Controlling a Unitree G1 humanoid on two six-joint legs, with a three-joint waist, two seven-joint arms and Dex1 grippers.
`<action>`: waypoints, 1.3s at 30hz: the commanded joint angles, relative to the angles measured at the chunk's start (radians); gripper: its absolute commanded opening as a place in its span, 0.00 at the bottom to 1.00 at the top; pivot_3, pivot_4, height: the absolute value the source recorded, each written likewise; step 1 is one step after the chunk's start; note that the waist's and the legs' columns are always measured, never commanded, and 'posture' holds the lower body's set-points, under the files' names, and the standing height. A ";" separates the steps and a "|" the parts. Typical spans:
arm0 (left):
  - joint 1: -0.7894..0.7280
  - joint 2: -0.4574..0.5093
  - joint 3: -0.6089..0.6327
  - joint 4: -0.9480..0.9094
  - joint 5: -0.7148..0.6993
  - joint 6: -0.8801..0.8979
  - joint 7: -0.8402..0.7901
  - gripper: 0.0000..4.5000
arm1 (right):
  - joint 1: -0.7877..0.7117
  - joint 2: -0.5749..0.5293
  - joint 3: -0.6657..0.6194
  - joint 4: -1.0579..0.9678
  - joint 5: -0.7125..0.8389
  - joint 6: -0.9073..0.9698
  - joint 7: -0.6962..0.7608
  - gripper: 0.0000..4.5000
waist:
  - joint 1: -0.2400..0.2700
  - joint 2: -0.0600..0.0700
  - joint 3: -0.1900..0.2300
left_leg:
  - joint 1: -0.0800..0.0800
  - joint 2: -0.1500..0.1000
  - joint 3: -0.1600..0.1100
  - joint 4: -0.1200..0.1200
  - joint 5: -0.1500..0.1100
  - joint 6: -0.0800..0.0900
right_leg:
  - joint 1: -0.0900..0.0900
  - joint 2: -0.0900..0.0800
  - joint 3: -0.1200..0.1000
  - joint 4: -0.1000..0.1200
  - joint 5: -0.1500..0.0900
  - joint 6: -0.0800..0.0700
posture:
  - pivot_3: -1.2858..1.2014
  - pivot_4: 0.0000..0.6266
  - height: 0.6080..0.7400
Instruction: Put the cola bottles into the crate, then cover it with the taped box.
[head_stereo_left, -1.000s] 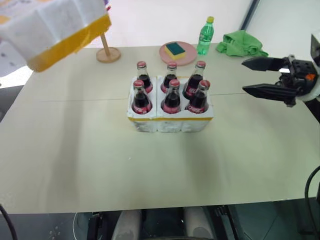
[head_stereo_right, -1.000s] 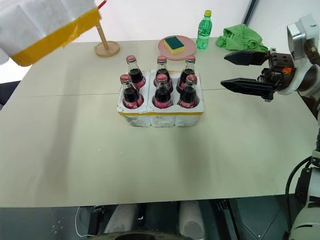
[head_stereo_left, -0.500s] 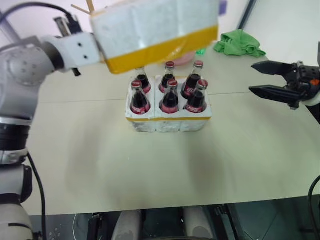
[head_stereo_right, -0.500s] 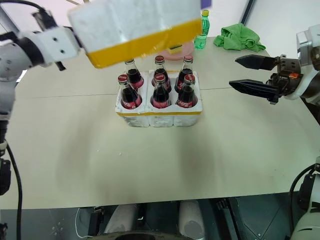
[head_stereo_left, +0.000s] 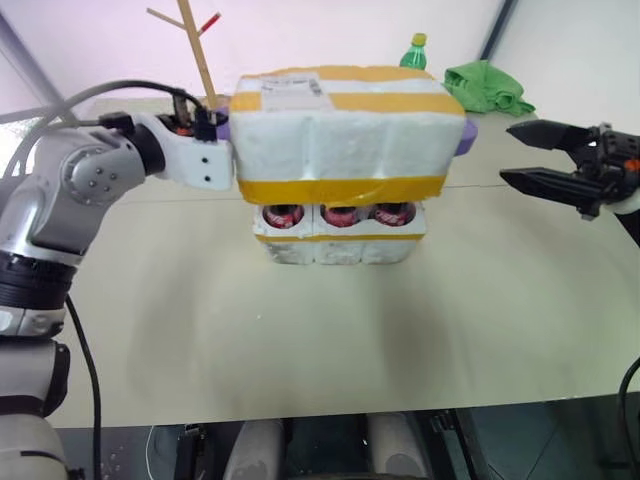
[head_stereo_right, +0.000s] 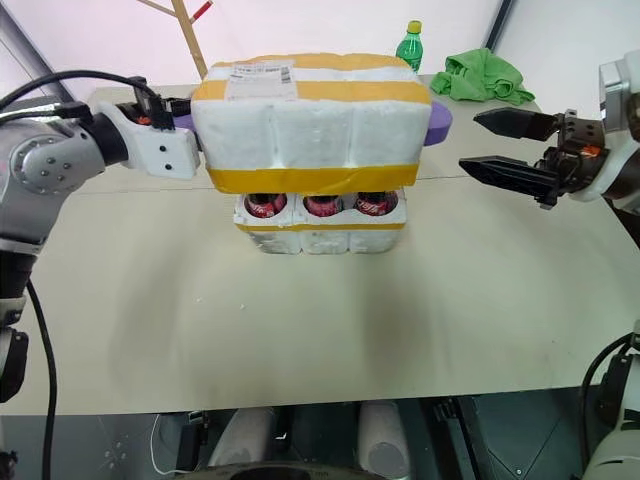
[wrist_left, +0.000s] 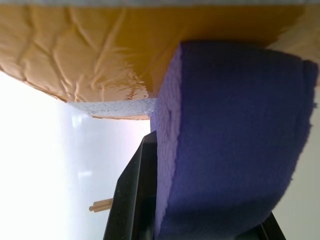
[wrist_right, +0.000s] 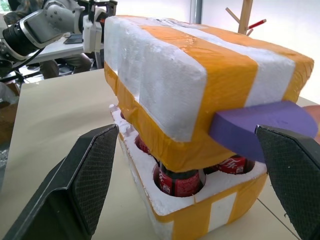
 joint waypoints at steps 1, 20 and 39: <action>-0.025 0.015 0.022 0.054 0.016 -0.042 0.032 0.09 | -0.008 -0.003 -0.034 -0.029 0.022 -0.005 -0.005 1.00 | -0.001 0.000 0.000 | 0.000 0.000 0.000 0.000 0.000 0.000 | 0.000 0.000 0.000 0.000 0.000 0.000 | 0.52 0.24 1.00; -0.028 -0.019 -0.037 0.165 0.167 -0.297 0.165 0.09 | -0.015 0.028 -0.022 -0.037 0.026 0.003 -0.027 1.00 | 0.001 0.000 0.000 | 0.000 0.000 0.000 0.000 0.000 0.000 | 0.000 0.000 0.000 0.001 0.000 0.000 | 0.52 0.24 1.00; 0.156 -0.036 0.005 0.008 0.125 -0.136 0.118 0.77 | 0.072 0.014 -0.024 -0.046 0.001 -0.018 -0.003 1.00 | 0.001 0.000 -0.001 | 0.002 0.000 0.000 0.000 0.000 0.000 | 0.000 0.000 0.000 0.005 0.000 0.000 | 0.52 0.24 1.00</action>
